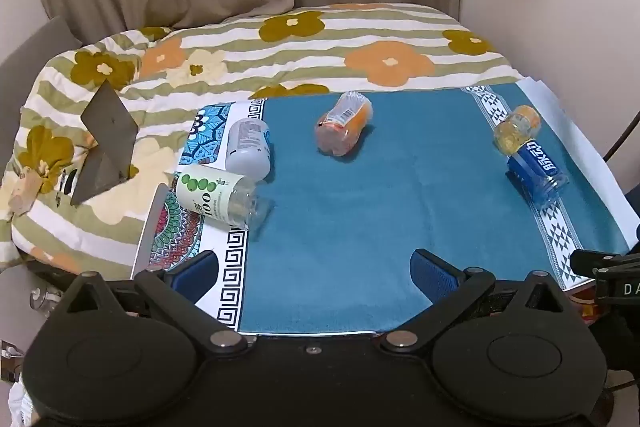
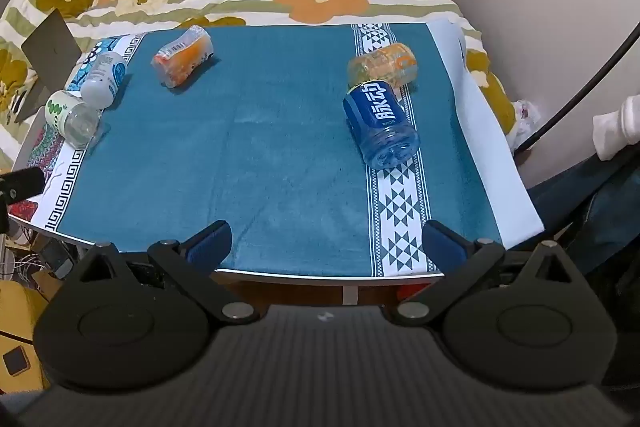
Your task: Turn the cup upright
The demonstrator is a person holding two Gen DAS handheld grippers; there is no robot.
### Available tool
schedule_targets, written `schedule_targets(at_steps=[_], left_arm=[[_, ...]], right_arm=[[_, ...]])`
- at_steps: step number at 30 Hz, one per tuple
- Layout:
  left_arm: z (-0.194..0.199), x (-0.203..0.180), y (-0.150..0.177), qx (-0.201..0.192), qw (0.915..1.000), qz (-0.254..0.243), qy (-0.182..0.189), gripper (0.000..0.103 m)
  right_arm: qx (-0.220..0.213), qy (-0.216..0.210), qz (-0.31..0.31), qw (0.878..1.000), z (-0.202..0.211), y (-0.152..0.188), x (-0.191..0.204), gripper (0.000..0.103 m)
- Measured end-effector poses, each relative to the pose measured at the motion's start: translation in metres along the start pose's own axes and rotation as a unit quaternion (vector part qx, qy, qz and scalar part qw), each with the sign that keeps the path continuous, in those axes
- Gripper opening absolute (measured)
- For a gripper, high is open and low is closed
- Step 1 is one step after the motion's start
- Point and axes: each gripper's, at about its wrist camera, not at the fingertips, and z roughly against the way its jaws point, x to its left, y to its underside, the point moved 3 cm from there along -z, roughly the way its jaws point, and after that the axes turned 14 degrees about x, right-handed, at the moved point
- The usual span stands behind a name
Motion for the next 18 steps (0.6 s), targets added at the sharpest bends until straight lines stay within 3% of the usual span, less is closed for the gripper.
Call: schedule_targets(at_steps=[2, 6, 18], left_arm=[[0.0026, 0.0085, 0.0010, -0.015, 0.9998, 0.006, 0.010, 0.103], [0.0027, -0.0012, -0.0028, -0.004, 0.9999, -0.004, -0.012, 0.103], [0.0025, 0.0039, 0.0028, -0.004, 0.9999, 0.006, -0.010, 0.103]], right_arm=[[-0.001, 0.002, -0.001, 1.000, 0.0008, 0.0000, 0.0000, 0.103], [-0.002, 0.003, 0.000, 1.000, 0.0016, 0.0003, 0.0006, 0.103], [-0.004, 0.003, 0.005, 1.000, 0.0033, -0.0007, 0.0042, 0.103]])
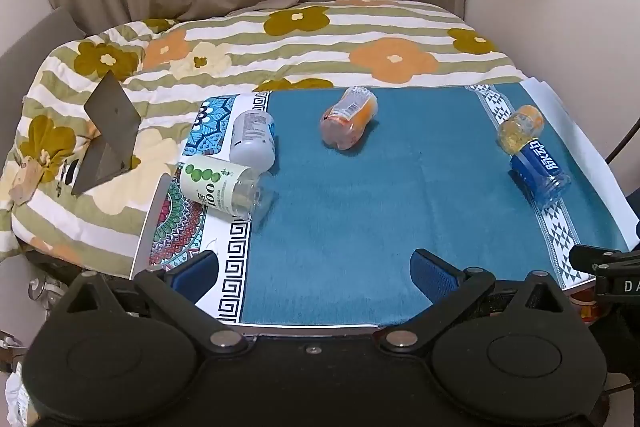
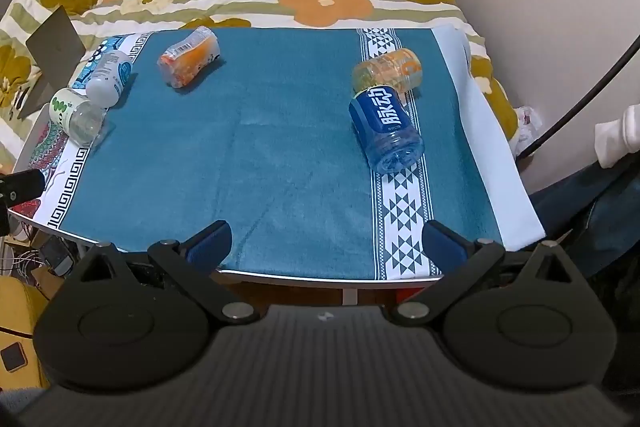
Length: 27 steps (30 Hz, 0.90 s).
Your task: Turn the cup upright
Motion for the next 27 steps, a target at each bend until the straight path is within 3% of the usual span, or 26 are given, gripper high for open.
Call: schedule_targets(at_steps=[27], left_arm=[[-0.0011, 0.0031, -0.0005, 0.003, 1.0000, 0.002, -0.002, 0.103]], right_arm=[[-0.001, -0.001, 0.008, 1.000, 0.0009, -0.0026, 0.0065, 0.103]])
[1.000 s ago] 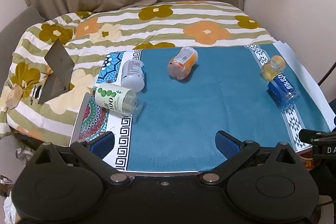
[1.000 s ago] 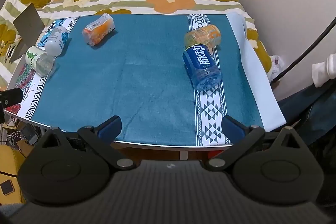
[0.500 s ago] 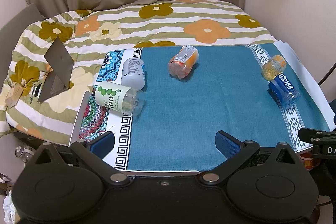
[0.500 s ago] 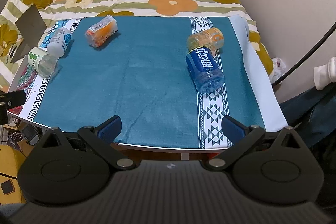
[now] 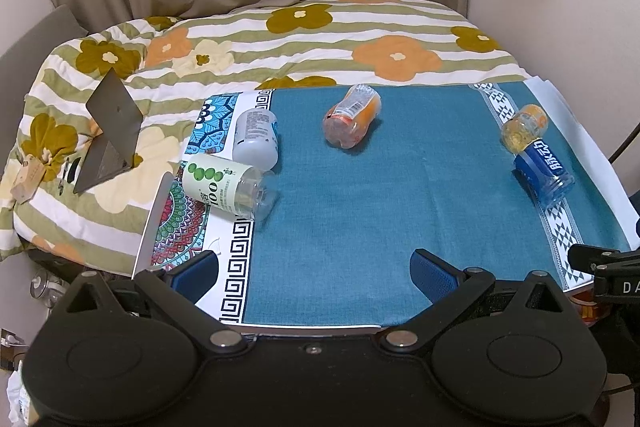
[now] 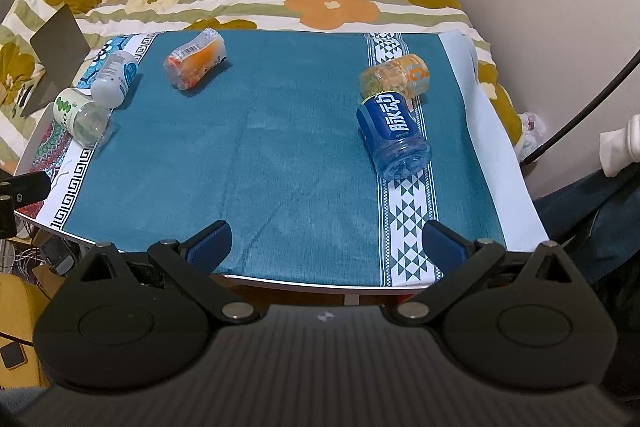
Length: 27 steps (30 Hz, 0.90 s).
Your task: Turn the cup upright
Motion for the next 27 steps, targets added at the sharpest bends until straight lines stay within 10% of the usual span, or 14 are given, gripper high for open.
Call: schedule_targets(at_steps=[27], left_arm=[[-0.0034, -0.0024, -0.0043, 0.007, 1.0000, 0.000, 0.000, 0.103]], right_arm=[[0.000, -0.001, 0.004, 1.000, 0.0003, -0.0043, 0.0029, 0.103]])
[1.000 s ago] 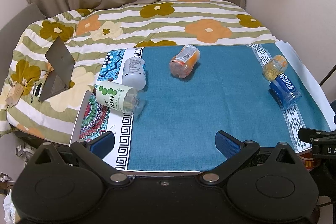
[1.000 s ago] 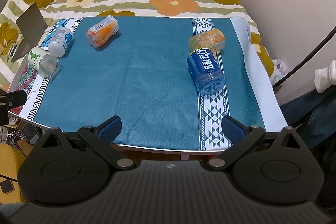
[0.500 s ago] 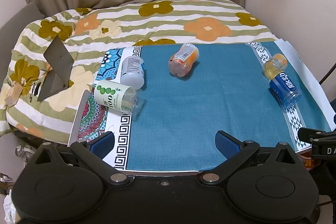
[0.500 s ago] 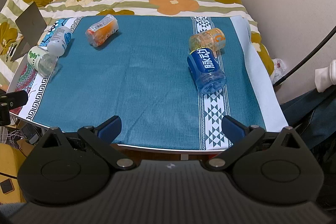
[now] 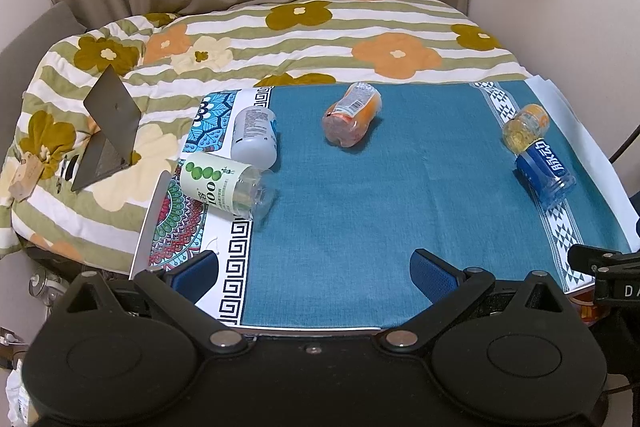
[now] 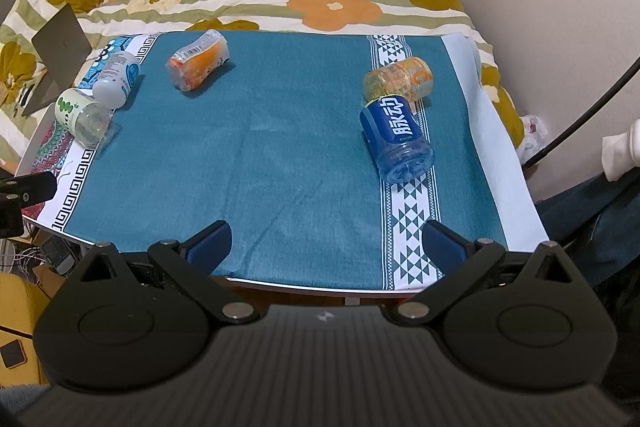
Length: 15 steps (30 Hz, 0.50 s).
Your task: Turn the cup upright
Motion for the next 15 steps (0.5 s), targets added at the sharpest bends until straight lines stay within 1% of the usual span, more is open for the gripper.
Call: schedule_targets(at_steps=[15], left_arm=[[-0.0014, 0.0016, -0.0014, 0.003, 1.0000, 0.001, 0.000, 0.103]], right_arm=[[-0.008, 0.008, 0.009, 1.000, 0.0005, -0.0018, 0.0032, 0.103]])
